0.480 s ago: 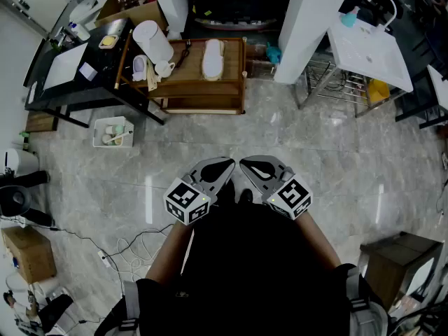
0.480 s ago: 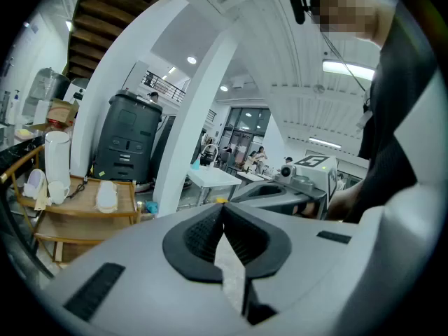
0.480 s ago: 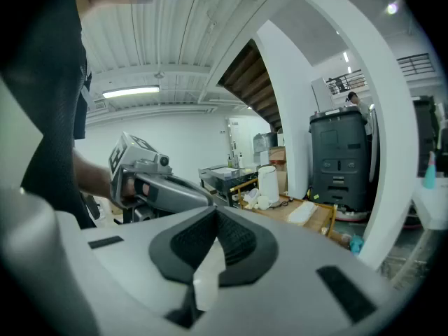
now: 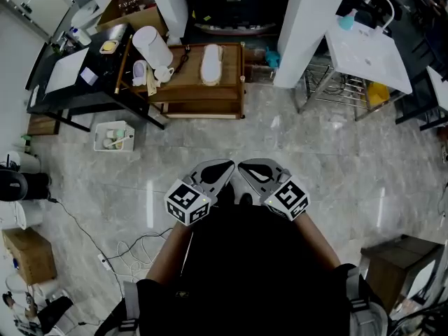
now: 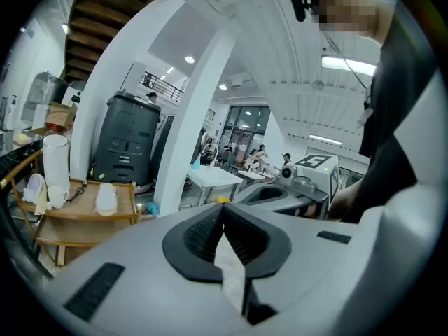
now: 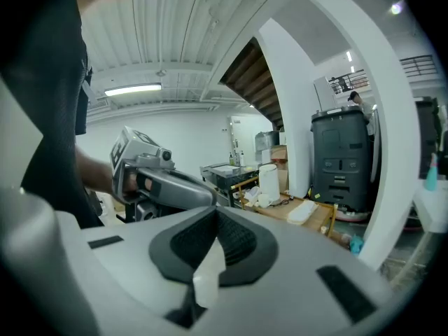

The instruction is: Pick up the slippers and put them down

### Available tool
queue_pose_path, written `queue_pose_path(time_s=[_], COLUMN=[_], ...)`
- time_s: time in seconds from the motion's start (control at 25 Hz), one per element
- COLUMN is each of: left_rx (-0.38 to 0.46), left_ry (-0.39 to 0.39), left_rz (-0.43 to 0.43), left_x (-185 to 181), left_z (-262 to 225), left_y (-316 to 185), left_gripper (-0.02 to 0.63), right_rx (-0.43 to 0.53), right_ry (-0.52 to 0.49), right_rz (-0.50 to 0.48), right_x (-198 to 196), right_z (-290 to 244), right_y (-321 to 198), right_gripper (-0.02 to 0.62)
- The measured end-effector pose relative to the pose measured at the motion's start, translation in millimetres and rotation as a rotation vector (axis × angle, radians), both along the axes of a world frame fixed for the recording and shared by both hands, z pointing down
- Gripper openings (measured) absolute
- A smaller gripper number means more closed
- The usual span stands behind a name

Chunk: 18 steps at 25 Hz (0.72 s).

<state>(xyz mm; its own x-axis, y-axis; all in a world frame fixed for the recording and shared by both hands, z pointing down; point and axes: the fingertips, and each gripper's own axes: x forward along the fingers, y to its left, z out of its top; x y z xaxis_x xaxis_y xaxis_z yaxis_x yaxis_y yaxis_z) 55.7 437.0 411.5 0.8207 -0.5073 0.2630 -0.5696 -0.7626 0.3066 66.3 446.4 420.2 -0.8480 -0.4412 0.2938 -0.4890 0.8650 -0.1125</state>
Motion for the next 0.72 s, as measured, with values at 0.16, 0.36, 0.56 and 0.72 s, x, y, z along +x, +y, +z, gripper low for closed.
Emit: queue_pose_path(time_s=[0.16,0.36,0.56,0.72], left_rx=[0.010,0.008,0.005,-0.002], left_ry=[0.000,0.001,-0.013,0.002], left_rz=[-0.002,-0.013,-0.018,-0.018], left_x=[7,12,15,18], left_z=[-3,-1,2,2], left_y=[-4,-3,-4,-6], left_gripper=[0.011,0.011,0.011,0.011], right_rx=[0.012,0.003,-0.010,-0.024], right_ry=[0.000,0.014,0.004,-0.001], right_rz=[-0.018,-0.002,0.019,0.038], right_x=[4,15,27,33], right_z=[-2,6,6,9], right_y=[-1,-3,-7,-11], right_gripper=[0.006,0.006,0.006,0.006])
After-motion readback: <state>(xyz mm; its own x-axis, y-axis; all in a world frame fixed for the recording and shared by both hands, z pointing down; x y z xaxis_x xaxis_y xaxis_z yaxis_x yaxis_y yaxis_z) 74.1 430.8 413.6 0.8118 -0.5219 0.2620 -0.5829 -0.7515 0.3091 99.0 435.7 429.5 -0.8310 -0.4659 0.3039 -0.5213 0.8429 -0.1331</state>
